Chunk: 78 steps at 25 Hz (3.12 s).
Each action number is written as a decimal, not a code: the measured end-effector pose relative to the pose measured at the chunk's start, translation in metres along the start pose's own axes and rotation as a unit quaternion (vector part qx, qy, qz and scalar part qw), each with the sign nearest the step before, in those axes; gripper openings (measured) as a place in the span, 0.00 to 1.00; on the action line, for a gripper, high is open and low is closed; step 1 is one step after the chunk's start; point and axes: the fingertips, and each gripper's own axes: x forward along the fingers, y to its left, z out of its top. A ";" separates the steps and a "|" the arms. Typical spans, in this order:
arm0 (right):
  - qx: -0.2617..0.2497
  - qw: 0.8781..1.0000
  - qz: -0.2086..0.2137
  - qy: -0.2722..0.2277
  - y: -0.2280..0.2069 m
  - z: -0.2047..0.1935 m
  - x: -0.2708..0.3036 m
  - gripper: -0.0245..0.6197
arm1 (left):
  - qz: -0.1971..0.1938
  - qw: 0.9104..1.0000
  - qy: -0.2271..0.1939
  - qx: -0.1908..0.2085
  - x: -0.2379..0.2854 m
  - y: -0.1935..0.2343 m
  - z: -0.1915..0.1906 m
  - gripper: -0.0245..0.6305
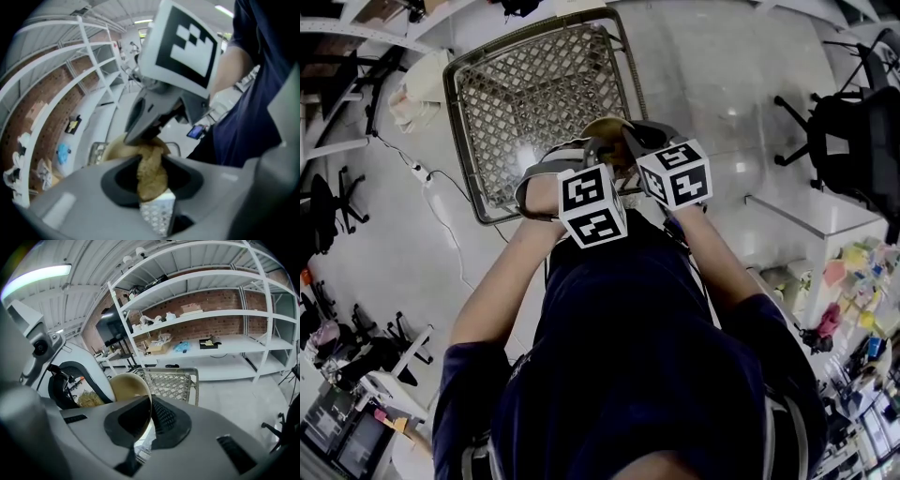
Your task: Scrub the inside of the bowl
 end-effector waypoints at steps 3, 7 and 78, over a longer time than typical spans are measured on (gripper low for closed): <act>0.003 1.000 -0.003 -0.002 -0.004 0.001 0.001 0.06 | -0.001 1.000 0.002 0.005 0.002 0.003 -0.002 0.22; 0.005 1.000 -0.019 -0.007 -0.019 0.006 -0.001 0.06 | -0.014 1.000 -0.009 -0.014 -0.011 0.008 -0.009 0.22; 0.011 1.000 0.000 -0.018 -0.021 0.020 -0.001 0.06 | 0.103 0.993 -0.033 0.052 -0.016 0.038 -0.001 0.23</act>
